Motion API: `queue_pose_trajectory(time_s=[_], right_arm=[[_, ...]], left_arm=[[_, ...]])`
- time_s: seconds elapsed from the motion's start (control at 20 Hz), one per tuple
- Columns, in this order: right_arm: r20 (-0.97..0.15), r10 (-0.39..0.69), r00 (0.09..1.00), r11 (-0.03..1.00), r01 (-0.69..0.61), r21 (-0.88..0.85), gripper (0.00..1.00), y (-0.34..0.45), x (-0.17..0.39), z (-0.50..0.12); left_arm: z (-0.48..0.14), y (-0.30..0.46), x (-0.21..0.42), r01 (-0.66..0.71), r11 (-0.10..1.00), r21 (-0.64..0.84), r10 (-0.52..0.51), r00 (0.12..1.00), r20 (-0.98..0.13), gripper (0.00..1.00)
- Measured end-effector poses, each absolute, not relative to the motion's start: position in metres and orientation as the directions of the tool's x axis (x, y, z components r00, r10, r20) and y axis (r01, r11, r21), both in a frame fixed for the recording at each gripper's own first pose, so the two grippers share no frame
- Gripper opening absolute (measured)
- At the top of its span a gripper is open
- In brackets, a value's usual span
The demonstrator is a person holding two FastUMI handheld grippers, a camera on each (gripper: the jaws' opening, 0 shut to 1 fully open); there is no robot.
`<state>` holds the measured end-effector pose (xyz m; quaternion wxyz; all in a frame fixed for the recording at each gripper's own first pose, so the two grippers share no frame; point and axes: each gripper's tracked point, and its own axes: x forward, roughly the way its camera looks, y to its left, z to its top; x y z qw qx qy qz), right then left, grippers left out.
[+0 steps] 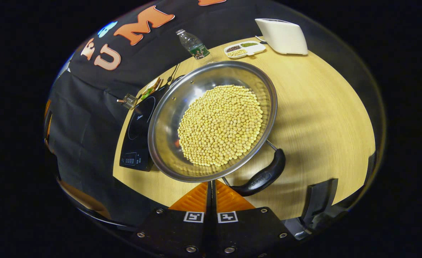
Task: First push the handle of the pot to place it horizontally, then grasp the pot with both hands and set it on the induction cooktop.
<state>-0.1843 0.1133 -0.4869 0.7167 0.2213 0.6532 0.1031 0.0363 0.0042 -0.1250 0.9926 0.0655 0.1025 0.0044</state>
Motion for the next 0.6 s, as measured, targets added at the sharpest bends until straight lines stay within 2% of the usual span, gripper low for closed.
queue_pose_trajectory(time_s=[0.2,0.35,0.4,0.6], right_arm=[[-0.919,0.370,0.138,0.913,0.131,0.387,0.00,0.101,-0.175,-0.497],[-0.935,0.329,0.136,0.930,0.129,0.345,0.00,0.088,-0.170,-0.499],[-0.939,0.314,0.138,0.935,0.128,0.331,0.00,0.084,-0.168,-0.502],[-0.964,0.232,0.129,0.956,0.150,0.250,0.00,0.061,-0.161,-0.517]], left_arm=[[-0.128,0.004,0.036,0.000,0.990,0.138,0.029,0.978,-0.207,0.99],[-0.126,0.003,0.034,-0.009,0.989,0.147,0.038,0.980,-0.197,0.93],[-0.128,0.003,0.033,-0.007,0.989,0.145,0.036,0.979,-0.200,0.99],[-0.130,0.003,0.034,0.002,0.990,0.138,0.027,0.978,-0.208,0.99]])
